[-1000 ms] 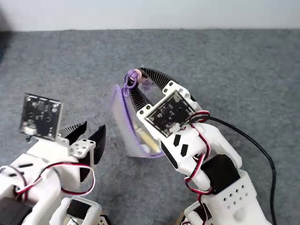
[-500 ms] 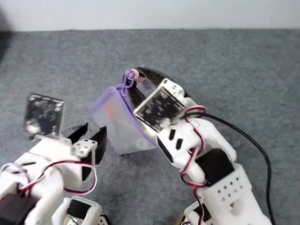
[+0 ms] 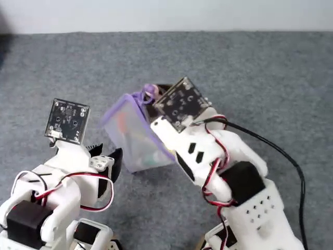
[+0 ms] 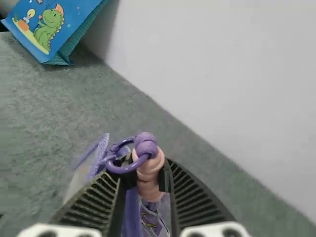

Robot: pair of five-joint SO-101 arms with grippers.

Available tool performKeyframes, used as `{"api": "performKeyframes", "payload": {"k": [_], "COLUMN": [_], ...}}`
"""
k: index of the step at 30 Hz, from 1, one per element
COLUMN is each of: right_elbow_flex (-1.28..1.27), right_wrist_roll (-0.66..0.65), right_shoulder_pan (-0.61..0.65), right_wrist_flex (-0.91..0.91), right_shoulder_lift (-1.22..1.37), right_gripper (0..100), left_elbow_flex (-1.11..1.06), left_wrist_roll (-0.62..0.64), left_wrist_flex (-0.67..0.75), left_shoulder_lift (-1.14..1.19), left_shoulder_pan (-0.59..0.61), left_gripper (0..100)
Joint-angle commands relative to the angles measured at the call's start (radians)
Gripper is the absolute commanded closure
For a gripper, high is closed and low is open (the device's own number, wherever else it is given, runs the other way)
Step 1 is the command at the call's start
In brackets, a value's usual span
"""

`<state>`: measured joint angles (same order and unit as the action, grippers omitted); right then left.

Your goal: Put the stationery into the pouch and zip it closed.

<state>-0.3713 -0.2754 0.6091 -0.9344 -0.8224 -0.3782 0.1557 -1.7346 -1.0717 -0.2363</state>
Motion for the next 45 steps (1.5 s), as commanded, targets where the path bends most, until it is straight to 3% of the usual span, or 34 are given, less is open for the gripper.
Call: {"api": "performKeyframes", "payload": {"k": [1, 8, 14, 22, 32, 39, 45], "right_elbow_flex": [0.100, 0.149, 0.144, 0.118, 0.117, 0.117, 0.123], "right_wrist_roll": [0.058, 0.087, 0.071, 0.000, -0.002, -0.002, -0.003], "right_shoulder_pan": [0.021, 0.154, 0.223, 0.257, 0.335, 0.338, 0.312], "right_wrist_flex": [-0.166, -0.295, -0.305, -0.300, -0.305, -0.302, -0.305], "right_shoulder_lift": [0.019, 0.018, 0.022, 0.025, 0.028, 0.056, 0.053], "right_gripper": [99.1, 99.1, 99.1, 99.1, 99.1, 99.1, 99.1], "left_elbow_flex": [0.015, 0.147, 0.148, 0.147, 0.082, -0.065, -0.071], "left_wrist_roll": [0.011, -0.005, -0.066, -0.037, 0.025, -0.055, -0.150], "left_wrist_flex": [-0.015, 0.023, 0.051, 0.255, 0.402, 0.341, 0.255], "left_shoulder_lift": [-0.005, -0.002, -0.003, 0.003, 0.006, -0.003, -0.005], "left_shoulder_pan": [0.002, 0.115, 0.189, 0.493, 0.451, 0.339, 0.408], "left_gripper": [86, 86, 75, 74, 74, 74, 74]}}
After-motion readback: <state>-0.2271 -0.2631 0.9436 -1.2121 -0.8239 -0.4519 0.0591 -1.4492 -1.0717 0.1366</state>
